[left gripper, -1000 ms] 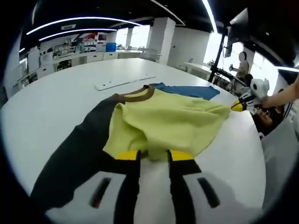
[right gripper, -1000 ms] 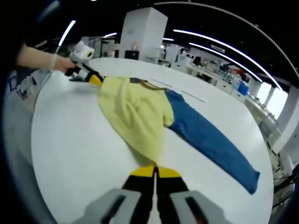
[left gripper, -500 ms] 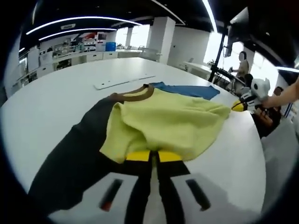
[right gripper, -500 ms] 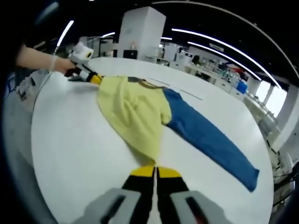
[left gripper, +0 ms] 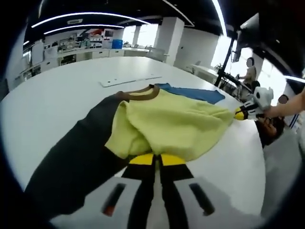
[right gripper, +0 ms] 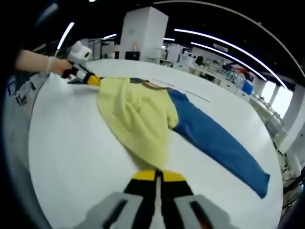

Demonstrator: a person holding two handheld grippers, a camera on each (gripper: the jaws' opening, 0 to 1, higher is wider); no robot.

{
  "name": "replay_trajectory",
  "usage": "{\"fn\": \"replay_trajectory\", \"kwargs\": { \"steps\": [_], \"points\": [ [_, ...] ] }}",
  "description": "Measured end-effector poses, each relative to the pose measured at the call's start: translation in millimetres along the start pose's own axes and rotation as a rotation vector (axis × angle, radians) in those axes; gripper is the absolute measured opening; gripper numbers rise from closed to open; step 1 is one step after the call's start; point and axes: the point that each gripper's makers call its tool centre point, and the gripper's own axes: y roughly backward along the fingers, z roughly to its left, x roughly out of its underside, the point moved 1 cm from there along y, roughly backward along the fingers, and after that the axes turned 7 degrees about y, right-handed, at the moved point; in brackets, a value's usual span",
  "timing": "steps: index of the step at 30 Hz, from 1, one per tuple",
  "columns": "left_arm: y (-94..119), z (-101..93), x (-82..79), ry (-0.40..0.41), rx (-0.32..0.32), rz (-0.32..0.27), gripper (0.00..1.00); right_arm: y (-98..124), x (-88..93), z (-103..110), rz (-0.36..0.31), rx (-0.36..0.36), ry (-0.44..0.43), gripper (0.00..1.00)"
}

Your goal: Fold the garment on the visible template until the final outline fits inside the template.

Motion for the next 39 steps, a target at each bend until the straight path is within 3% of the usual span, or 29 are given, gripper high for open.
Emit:
{"fn": "replay_trajectory", "kwargs": {
  "steps": [3,13,15,27,30,33,39],
  "points": [
    [7.7,-0.8,5.0,0.113,0.003,0.008,0.00,4.4,-2.5,0.9,-0.004,-0.001,0.009,0.00],
    [36.8,-10.4,17.2,0.189,0.010,0.030,0.00,17.9,-6.1,3.8,-0.023,0.002,0.023,0.00],
    [43.2,-13.4,25.6,0.255,0.023,0.058,0.00,19.5,-6.6,6.5,-0.022,-0.007,0.042,0.00],
    [87.3,-44.4,56.3,0.285,0.002,0.091,0.00,38.9,-16.2,21.0,-0.041,-0.025,0.138,0.00],
    [94.5,-55.5,63.1,0.284,-0.007,0.103,0.00,42.8,-14.6,24.7,-0.042,-0.029,0.158,0.00],
    [95.2,-49.5,63.8,0.297,-0.009,0.122,0.00,49.6,-13.6,31.8,-0.042,-0.033,0.181,0.00],
    [105.7,-70.1,78.4,0.343,-0.006,0.141,0.00,62.9,-5.8,42.1,-0.038,-0.042,0.213,0.00]
  ]
}}
